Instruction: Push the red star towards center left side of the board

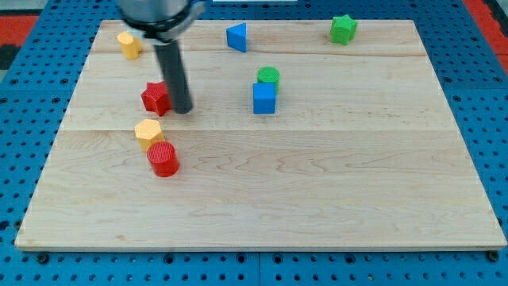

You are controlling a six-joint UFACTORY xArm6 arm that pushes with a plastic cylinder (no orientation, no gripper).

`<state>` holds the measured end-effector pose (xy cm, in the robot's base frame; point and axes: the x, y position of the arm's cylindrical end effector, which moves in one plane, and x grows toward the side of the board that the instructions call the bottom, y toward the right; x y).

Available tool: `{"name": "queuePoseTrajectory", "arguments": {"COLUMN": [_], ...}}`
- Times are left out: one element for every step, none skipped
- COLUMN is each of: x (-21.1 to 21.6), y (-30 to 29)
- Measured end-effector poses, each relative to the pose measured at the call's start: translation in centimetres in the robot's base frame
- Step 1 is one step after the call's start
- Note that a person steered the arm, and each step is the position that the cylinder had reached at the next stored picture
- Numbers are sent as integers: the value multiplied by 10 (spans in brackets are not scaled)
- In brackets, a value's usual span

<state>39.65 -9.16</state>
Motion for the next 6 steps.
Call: {"name": "queuePoseTrajectory", "arguments": {"x": [-19,-32,-32,-28,4,4], "y": [1,-61,-89,-7,-56,-94]}}
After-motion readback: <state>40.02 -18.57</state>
